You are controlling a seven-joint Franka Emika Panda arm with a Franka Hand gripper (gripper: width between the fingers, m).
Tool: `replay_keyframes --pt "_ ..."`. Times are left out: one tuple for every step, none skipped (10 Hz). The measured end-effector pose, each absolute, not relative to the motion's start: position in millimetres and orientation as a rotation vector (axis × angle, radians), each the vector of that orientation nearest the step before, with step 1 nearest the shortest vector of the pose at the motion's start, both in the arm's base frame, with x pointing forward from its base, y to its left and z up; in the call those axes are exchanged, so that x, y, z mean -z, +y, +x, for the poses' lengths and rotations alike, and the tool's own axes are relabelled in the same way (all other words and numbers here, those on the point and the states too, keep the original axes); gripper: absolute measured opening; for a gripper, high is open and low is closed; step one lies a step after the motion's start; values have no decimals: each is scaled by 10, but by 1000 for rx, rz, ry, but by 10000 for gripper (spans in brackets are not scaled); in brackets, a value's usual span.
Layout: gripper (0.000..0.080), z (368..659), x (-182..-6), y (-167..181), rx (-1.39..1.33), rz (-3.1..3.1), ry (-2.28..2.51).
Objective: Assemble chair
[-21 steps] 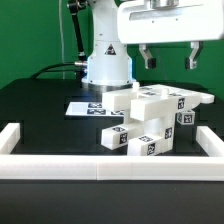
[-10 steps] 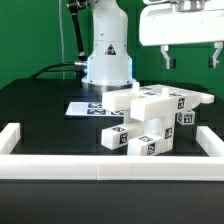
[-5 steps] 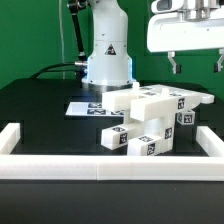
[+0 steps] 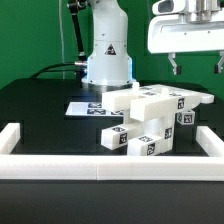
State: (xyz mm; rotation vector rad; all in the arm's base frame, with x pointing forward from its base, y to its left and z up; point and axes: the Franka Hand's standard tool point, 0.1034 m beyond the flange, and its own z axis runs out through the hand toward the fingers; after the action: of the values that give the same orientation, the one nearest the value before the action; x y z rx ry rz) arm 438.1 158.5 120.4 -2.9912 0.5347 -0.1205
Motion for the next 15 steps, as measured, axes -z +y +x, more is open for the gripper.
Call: replay_keyframes --pt "649 4345 -1180 1606 112 -2995 527" --pt "649 4310 -1138 1638 113 -2991 532" --pt "649 4308 -1134 1638 112 -2991 533" --pt "649 4308 -1133 1638 112 -2991 533" --pt "649 4305 -1131 1637 112 -2992 533" --pt "649 4274 -1105 1626 125 -2989 532" --pt "649 4181 -1053 1677 119 -2992 538" --pt "649 4100 -1010 1751 102 -2999 534" --pt "649 4051 -976 1804 92 -3006 524" --pt "649 4028 -960 1824 87 -3009 514" --pt "649 4015 -940 1819 81 -3012 516" --pt "649 4017 -940 1812 72 -3015 508" --pt "649 4021 -939 1798 57 -3015 508" --pt "649 4019 -938 1803 59 -3016 507" --pt "649 4018 -937 1801 57 -3016 505"
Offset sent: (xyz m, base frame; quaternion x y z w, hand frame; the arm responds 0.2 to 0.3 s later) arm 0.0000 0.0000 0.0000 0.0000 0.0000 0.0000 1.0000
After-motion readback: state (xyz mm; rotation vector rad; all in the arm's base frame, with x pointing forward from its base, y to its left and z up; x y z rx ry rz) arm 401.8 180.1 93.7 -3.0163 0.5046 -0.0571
